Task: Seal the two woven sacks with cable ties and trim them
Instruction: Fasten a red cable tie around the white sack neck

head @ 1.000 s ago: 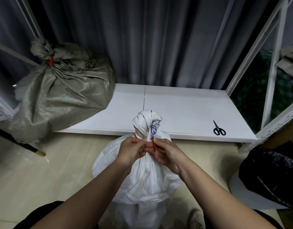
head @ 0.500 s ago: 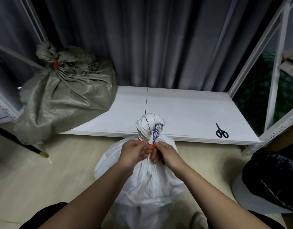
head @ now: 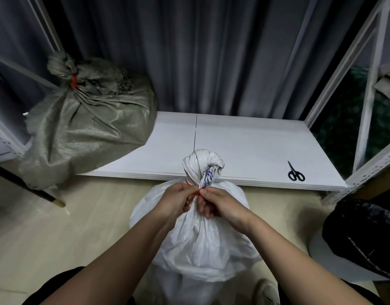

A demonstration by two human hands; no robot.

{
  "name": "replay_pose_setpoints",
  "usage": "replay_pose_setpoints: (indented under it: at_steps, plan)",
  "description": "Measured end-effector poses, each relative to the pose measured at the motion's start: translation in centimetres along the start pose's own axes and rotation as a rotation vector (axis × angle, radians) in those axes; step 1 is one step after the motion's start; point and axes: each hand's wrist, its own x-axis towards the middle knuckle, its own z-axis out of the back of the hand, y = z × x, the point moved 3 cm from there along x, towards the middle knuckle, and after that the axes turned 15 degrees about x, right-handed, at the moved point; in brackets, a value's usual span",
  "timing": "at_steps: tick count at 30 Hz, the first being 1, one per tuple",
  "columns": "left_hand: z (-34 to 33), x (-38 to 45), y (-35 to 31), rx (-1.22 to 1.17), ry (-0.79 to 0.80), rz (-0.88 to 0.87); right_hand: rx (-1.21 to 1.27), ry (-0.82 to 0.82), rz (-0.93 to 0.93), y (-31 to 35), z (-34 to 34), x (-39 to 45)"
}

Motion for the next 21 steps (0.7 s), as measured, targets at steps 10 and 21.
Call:
replay_pose_setpoints:
  at_steps: [10,21]
  plan:
    - [1.0,-0.7,-1.3,0.456,-0.264,-0.254,0.022,-0.221,0.132,-0.1,-0.2,0.7]
    - [0.8,0.1,0.0,0.493,-0.331,-0.531,-0.399,-0.441,0.309,-0.6,0.5,1.0]
